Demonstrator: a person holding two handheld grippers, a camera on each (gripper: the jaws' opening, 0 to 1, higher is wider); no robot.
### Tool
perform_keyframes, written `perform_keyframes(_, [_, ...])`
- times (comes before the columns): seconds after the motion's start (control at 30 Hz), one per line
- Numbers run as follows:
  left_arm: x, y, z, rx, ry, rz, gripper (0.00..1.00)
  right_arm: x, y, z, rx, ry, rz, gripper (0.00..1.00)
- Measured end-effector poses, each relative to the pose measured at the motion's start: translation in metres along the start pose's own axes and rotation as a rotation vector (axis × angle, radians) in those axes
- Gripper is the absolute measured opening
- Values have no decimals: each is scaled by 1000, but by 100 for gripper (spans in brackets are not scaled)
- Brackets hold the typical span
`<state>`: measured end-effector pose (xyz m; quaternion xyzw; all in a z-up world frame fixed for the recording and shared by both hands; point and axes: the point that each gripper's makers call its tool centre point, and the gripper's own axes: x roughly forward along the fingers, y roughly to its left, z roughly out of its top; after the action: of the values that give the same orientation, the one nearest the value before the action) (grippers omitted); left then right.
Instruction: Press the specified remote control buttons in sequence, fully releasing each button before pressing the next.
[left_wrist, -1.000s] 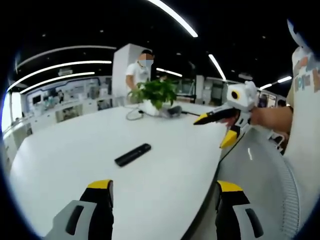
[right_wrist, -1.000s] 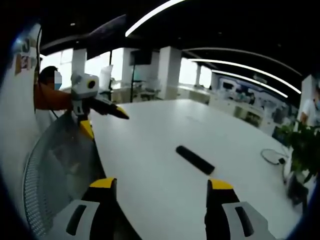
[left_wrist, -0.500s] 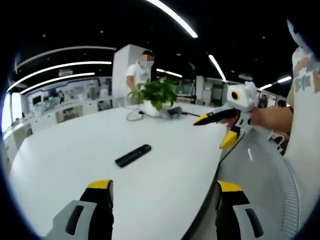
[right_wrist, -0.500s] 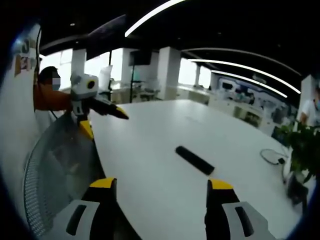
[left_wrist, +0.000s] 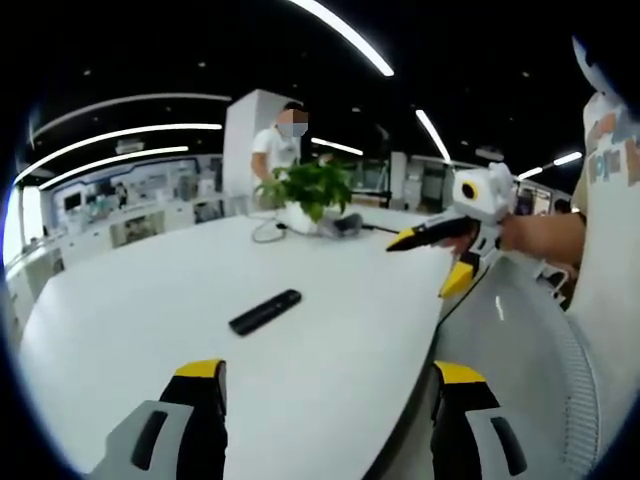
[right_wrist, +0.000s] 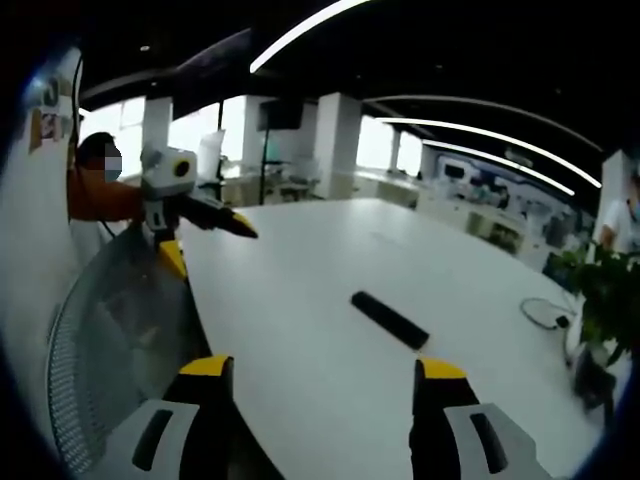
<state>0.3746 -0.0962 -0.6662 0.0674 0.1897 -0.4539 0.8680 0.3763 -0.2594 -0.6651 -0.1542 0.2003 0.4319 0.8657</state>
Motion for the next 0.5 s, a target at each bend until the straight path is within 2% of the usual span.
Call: perform_keyframes(0.5, [0, 1, 0, 8, 2, -6, 86, 2, -1, 0, -1, 3, 1, 71])
